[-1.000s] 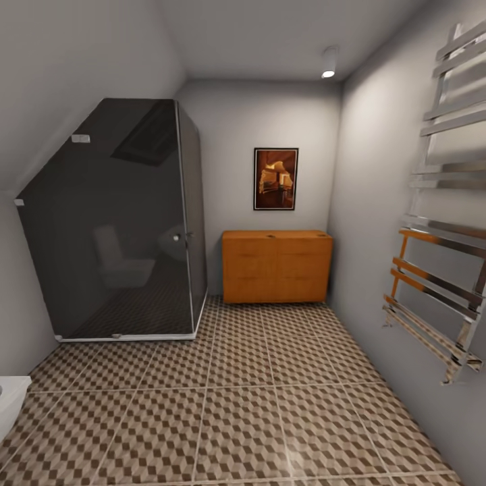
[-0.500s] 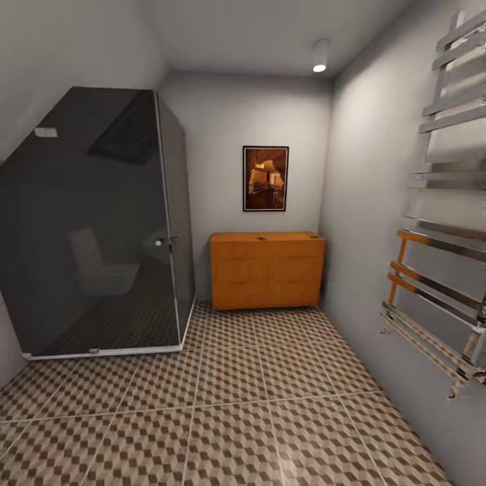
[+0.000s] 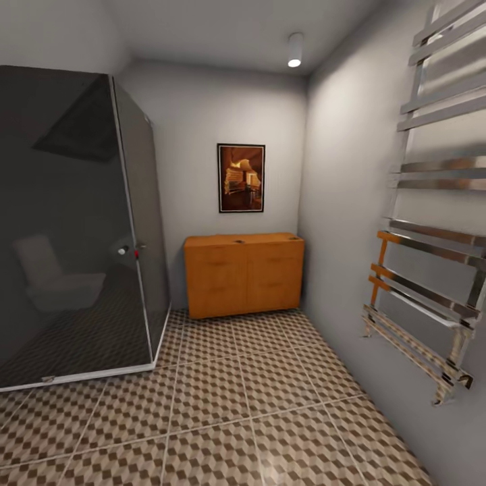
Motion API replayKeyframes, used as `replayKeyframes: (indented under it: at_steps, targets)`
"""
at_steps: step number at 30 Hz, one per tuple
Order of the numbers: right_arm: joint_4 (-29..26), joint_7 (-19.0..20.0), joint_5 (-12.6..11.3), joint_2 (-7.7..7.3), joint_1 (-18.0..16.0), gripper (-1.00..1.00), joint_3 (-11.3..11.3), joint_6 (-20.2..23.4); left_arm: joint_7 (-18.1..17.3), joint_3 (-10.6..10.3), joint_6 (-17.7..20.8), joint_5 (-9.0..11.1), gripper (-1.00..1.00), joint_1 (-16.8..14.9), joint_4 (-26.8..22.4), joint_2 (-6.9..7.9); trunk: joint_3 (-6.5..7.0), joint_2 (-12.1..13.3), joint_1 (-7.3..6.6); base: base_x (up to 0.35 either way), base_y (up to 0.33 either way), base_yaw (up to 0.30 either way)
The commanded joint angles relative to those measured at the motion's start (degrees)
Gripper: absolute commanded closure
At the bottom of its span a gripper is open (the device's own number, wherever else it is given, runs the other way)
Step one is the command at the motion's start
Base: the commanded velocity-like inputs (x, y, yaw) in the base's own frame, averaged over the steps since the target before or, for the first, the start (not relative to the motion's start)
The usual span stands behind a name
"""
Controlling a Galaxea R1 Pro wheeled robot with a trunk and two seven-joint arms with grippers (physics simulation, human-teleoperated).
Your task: Take the four mousetraps from the cabinet in the bathroom and place them on the bathroom floor. Make sure all four end up on the same floor surface, and ensure that at least two of them are either under or directly next to the same bathroom sink.
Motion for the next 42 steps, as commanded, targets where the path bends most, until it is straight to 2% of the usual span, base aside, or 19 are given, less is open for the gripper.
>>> replayKeyframes:
  at_steps: [1, 42]
  targets:
    - [0.2, -0.1, -0.3, 0.01, -0.1, -1.00, 0.4, -0.3, 0.2, -0.2, -0.2, 0.3, -1.00, 0.0, 0.0, -0.02, -0.07, 0.0, 0.04, 0.327, 0.000, -0.053]
    - [0.2, 0.1, 0.5, 0.27, -0.1, -1.00, 0.7, -0.1, 0.2, -0.2, -0.1, 0.3, -1.00, 0.0, 0.0, 0.06, -0.07, 0.0, 0.04, 0.327, 0.000, -0.004]
